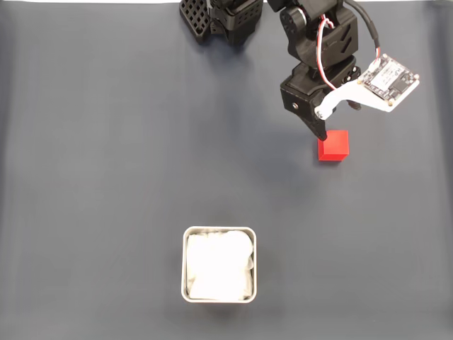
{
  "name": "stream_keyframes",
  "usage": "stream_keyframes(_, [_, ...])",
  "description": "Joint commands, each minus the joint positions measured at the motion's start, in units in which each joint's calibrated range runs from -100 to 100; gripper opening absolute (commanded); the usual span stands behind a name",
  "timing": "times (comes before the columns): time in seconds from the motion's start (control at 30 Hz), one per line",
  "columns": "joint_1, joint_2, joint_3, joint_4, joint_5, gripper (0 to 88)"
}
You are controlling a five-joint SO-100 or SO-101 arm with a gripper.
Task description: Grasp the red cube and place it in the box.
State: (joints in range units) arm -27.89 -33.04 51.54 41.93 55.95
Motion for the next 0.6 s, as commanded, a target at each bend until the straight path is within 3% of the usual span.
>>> stream_keyframes(0.0, [0.76,0.55,-0.26,-1.11,-0.54,28.9])
stream_keyframes(0.57, [1.47,6.53,-0.08,-5.78,-1.22,29.7])
